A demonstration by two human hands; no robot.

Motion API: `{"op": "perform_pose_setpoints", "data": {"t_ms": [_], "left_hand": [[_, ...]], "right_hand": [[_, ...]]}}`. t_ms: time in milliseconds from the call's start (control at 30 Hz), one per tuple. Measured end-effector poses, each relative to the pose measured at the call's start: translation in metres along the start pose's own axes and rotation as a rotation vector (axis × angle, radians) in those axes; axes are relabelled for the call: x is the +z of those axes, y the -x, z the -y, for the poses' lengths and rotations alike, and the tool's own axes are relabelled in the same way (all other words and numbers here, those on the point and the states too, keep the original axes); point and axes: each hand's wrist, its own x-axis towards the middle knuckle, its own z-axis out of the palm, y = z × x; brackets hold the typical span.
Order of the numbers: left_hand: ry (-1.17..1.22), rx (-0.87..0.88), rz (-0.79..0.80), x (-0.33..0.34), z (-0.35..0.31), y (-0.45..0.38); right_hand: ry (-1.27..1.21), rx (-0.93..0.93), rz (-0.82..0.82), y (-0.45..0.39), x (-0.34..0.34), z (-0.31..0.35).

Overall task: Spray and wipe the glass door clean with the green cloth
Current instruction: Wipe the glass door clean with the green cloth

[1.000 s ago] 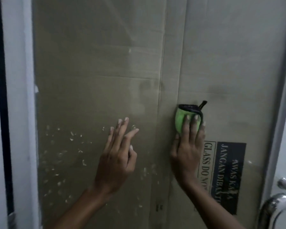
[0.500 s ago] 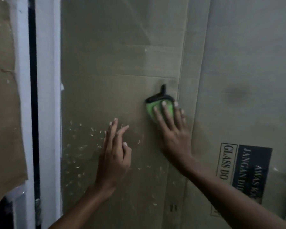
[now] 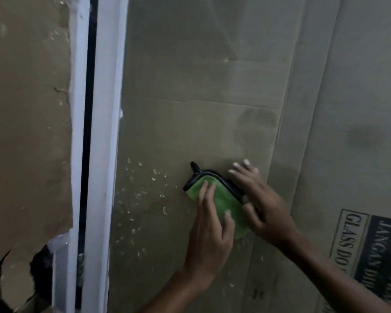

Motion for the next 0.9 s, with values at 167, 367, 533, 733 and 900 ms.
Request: {"op": "perform_pose_setpoints", "data": {"t_ms": [167,367,533,733,900], "left_hand": [[-0.315,-0.038,0.052,0.04,0.0,-0.012],[-0.414,-0.124,-0.128,0.005,0.04,-0.064],[-0.396,-0.268,-0.156,-0.014,0.075,-0.037],[-0.471,0.121,0.0,0.011,0.044,-0.038],[-0.459,-0.155,-0.19,-0.033,0.116,-0.044]], "right_hand": [[0.095,0.056,-0.129,-0.009,-0.011,0.001],[0.117,-0.057,-0.076,-0.005,-0.003,0.005],[0.109,-0.017,-0.085,-0.003,0.013,0.006],[0.101,0.03,-0.141,-0.014,0.029,0.01],[0.107,0.003,-0.119,-0.013,0.027,0.009]]}}
